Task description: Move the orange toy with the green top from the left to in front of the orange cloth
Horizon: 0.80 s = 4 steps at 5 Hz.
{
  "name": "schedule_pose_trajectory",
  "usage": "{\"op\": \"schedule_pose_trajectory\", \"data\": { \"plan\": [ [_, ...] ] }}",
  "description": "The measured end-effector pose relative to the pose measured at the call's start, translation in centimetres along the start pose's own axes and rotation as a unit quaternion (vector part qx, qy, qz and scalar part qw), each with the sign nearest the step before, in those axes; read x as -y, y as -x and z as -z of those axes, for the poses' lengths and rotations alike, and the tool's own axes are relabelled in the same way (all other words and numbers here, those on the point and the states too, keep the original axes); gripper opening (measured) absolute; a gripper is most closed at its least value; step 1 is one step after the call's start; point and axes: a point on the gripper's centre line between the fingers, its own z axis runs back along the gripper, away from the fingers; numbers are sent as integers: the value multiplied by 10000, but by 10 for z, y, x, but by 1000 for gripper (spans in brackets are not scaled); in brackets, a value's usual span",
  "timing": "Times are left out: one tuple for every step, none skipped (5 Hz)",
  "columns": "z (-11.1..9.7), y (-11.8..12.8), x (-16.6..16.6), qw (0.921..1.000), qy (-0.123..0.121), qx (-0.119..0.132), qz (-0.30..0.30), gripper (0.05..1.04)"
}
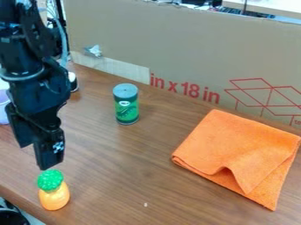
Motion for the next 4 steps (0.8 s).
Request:
{"op": "schedule_pose_trajectory", "data": {
  "plan": [
    [12, 5, -2, 9998, -108, -136, 40, 1001],
    [20, 6, -6, 9995, -171, -263, 58, 1001],
    [28, 6, -5, 9992, -103, -367, 137, 1001],
    [40, 6, 0, 9987, 107, -455, 207, 1001]
  ]
}}
